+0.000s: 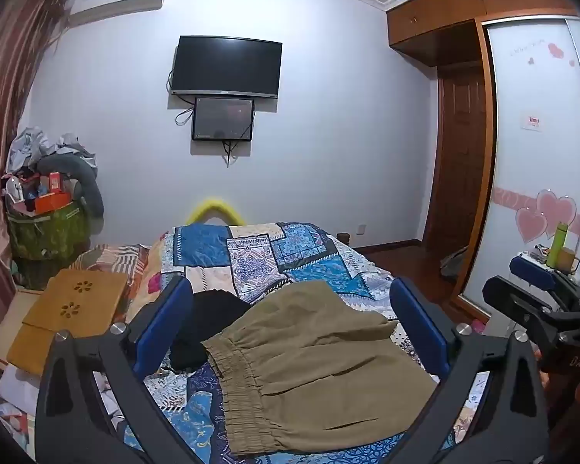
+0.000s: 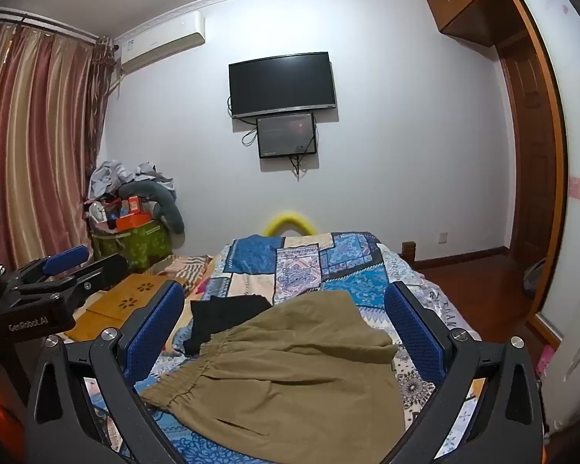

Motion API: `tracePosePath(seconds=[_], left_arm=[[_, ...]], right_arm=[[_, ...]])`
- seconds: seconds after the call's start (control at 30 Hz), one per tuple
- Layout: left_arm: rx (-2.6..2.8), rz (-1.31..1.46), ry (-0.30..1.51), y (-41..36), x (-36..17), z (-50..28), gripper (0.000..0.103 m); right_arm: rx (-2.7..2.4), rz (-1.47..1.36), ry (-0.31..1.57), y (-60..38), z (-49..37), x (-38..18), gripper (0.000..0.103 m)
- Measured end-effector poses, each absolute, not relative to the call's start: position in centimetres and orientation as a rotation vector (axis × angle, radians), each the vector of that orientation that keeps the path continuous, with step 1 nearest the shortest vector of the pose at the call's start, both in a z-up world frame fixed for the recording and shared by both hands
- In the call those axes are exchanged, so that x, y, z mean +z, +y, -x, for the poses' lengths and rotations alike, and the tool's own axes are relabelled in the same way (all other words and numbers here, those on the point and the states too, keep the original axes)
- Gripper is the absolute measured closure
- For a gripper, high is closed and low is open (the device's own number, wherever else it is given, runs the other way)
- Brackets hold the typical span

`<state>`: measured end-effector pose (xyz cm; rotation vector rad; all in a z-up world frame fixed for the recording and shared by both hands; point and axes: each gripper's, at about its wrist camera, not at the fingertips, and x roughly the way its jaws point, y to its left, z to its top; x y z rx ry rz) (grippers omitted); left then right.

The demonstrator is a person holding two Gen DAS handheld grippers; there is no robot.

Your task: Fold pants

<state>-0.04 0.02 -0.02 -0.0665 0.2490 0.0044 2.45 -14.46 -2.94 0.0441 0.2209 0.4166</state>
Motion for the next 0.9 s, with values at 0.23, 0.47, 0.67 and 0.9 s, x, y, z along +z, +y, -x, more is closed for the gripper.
tracePosePath(seconds=[0.23,0.47,0.67,0.9], left_arm=[[0.008,0.068,0.254,0.49,-0.06,-0.33,0.000],[0.005,0.069,0.256,0.30,0.48,-0.26,0.000],[-0.004,0.072,0.259,0.29,0.28,-0.17,0.000],[-0.005,0.070,0.258,0.20,0.54,-0.14,0.000]], right_arm=[[0.416,-0.046,0.223,-14.46,-2.41,-2.96,0.000],[0.416,-0.046,0.231,-14.23,-2.21,-3.20,0.000],[0.417,-0.047,0.234,-14.06,-2.18,-3.10,0.000],[0.415,-0.052,0.239,-13.95,-2.24,-3.09,0.000]])
